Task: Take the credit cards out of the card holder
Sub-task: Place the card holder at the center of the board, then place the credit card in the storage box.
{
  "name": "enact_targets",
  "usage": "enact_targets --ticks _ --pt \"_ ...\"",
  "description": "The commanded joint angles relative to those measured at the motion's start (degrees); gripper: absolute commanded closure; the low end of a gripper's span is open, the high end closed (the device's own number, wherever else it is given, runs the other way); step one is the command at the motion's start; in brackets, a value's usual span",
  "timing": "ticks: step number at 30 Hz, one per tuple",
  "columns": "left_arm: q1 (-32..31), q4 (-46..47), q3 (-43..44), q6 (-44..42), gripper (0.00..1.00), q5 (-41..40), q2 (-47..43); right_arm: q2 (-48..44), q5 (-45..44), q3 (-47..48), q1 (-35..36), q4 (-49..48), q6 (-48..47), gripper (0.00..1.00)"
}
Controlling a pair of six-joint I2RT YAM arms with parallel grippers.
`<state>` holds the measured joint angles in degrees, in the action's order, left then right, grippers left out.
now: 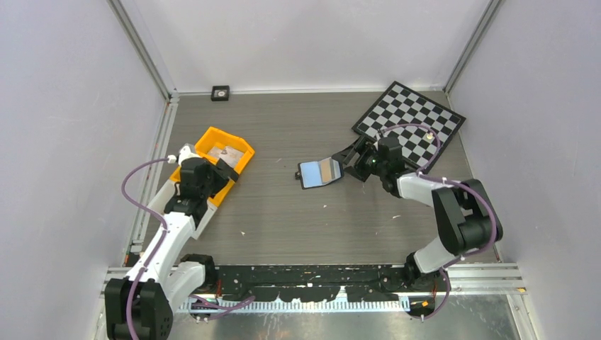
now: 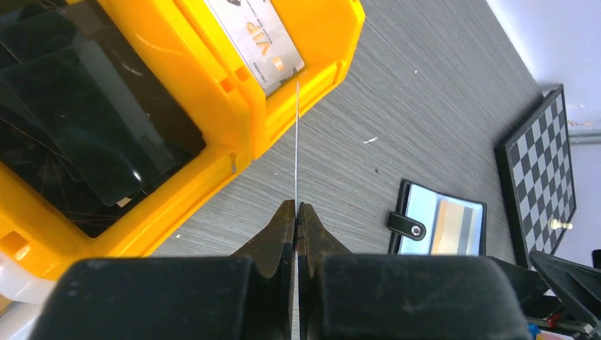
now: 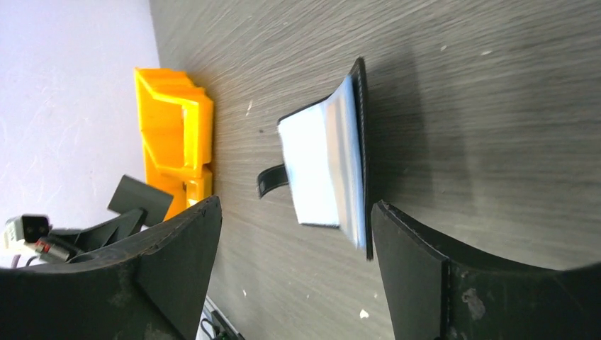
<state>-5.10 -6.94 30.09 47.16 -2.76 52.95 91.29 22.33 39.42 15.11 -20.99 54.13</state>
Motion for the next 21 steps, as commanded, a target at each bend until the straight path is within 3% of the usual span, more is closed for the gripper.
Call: enact_targets --ticks 1,5,8,10,12,15,21 --pt "0.4 -4.5 4.4 -1.9 1.0 0.9 -0.5 -8.9 -3.3 -3.5 3.1 -3.2 2.3 0.17" --pt "0.4 -6.1 2.6 0.2 1.0 -4.3 -5.8 -14.9 -1.9 -7.2 5.3 -4.3 4.5 0.17" --pt "0.4 -4.5 1.5 1.4 1.0 -2.4 -8.3 -20.0 1.9 -10.4 5.8 -3.2 4.7 0.2" --pt "0.4 -5.7 2.7 0.4 1.0 -0.5 -8.9 -24.3 4.0 -9.8 7.5 2.5 0.8 0.23" --pt "0.4 -7.8 3.7 -0.3 1.0 -2.7 -9.1 -29.5 1.5 -7.9 10.0 14.4 -6.3 0.24" --pt "0.3 -8.0 4.1 -2.4 1.0 -6.8 -9.5 -38.2 -2.5 -9.2 11.9 20.5 -11.0 0.24" --pt "0.5 -8.2 8.5 -9.6 1.0 -12.4 -0.6 -45.2 0.2 -12.0 12.5 19.5 -9.2 0.24"
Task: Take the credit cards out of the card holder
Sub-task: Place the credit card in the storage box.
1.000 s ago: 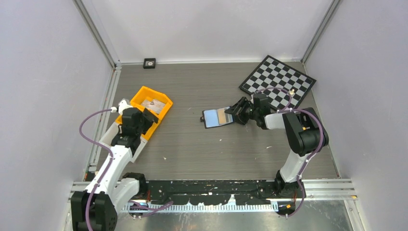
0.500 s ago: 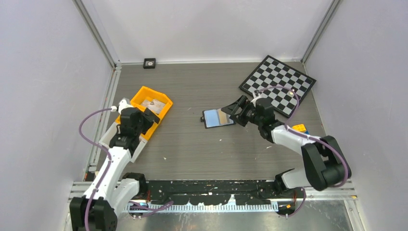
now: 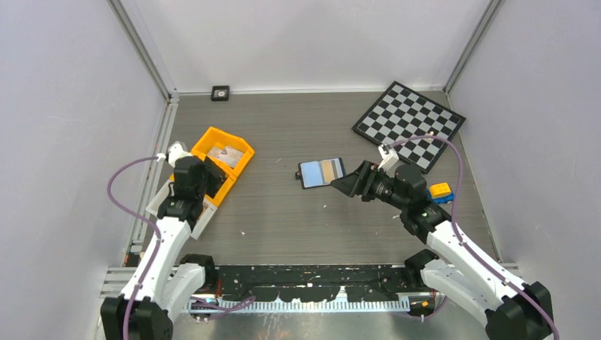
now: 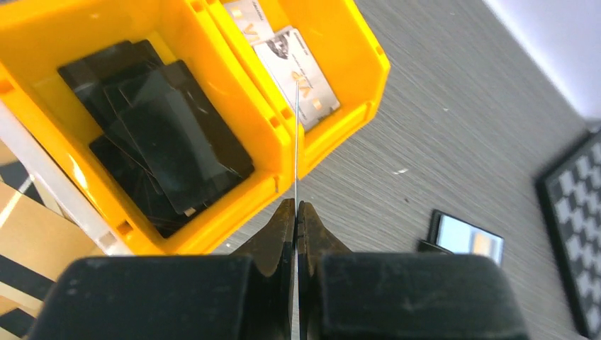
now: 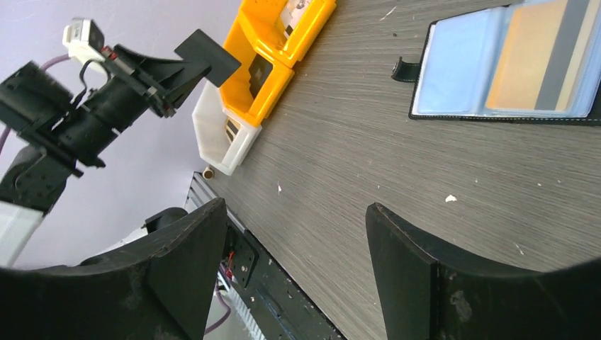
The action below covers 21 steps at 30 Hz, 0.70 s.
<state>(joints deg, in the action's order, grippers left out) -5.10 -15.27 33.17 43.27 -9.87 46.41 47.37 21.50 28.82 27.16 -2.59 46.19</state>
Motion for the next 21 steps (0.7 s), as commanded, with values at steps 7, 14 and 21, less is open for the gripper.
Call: enact_targets --ticks 7,14,21 --pt "3.3 1.6 6.6 -7.4 1.0 -3.2 13.3 2.2 6.6 -2.5 1.1 -3.9 2.4 0.25" --pt "10.0 2.8 9.1 -7.8 1.0 3.3 19.4 -3.3 2.0 -1.5 1.5 0.8 -0.5 0.27" --pt "14.8 1.0 14.3 -9.6 1.0 19.2 34.3 -6.2 -5.6 2.3 1.6 7.8 -5.3 0.27"
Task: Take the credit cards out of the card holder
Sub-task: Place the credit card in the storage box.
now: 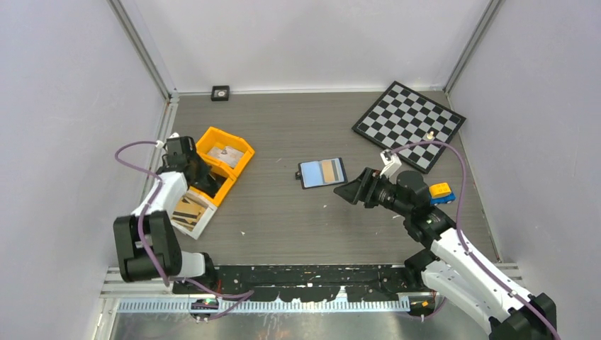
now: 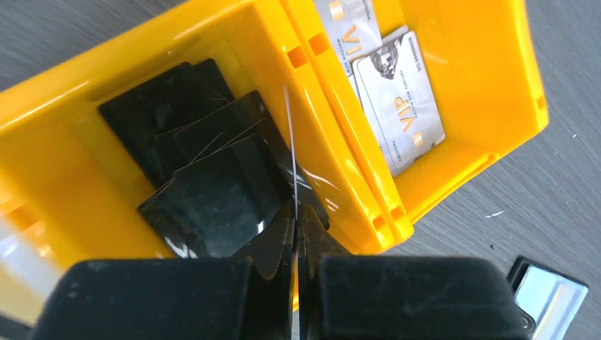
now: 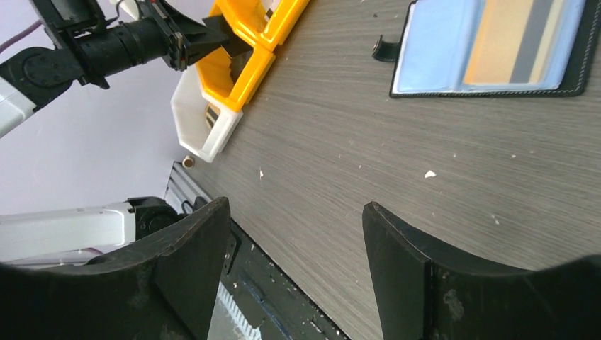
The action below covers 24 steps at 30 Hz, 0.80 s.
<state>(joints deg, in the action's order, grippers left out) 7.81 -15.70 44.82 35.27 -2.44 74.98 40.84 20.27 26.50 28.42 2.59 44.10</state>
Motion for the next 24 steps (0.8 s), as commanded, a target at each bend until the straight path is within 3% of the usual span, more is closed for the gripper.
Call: enact_targets --ticks 1,5,6,8,9,13,19,22,24 --pt "2.2 2.0 2.9 -1.3 0.99 13.6 7.0 1.3 -4.0 5.5 0.3 3.1 -3.4 0.27" --pt "2.4 3.3 2.7 -0.7 0.78 17.3 6.9 6.9 -0.3 6.0 0.4 0.5 -2.1 0.3" --pt "2.3 3.5 2.3 -0.2 0.64 17.1 5.5 8.1 0.6 5.4 0.6 -1.2 -1.2 0.31" --pt "2.1 3.0 1.6 0.2 0.14 17.1 1.7 10.5 2.6 3.6 1.0 -6.0 1.0 0.31" --pt "1.4 2.7 1.2 0.0 0.02 15.9 -0.6 11.4 3.9 2.7 1.5 -8.1 2.4 0.31" --pt "-1.5 2.1 -0.6 -1.1 0.01 10.4 -8.8 12.6 4.7 2.8 5.0 -9.1 2.9 0.31" --pt "-5.6 3.1 -0.7 0.1 0.13 9.6 -12.4 12.0 -3.0 4.1 6.5 -3.4 -2.7 0.31" --pt "-11.1 3.3 0.2 1.5 0.25 7.3 -13.2 12.1 -7.5 4.0 6.4 -2.9 -5.2 0.3" --pt "-12.8 3.6 0.1 2.3 0.44 5.9 -14.0 12.1 -9.9 4.0 6.3 -1.5 -6.2 0.31"
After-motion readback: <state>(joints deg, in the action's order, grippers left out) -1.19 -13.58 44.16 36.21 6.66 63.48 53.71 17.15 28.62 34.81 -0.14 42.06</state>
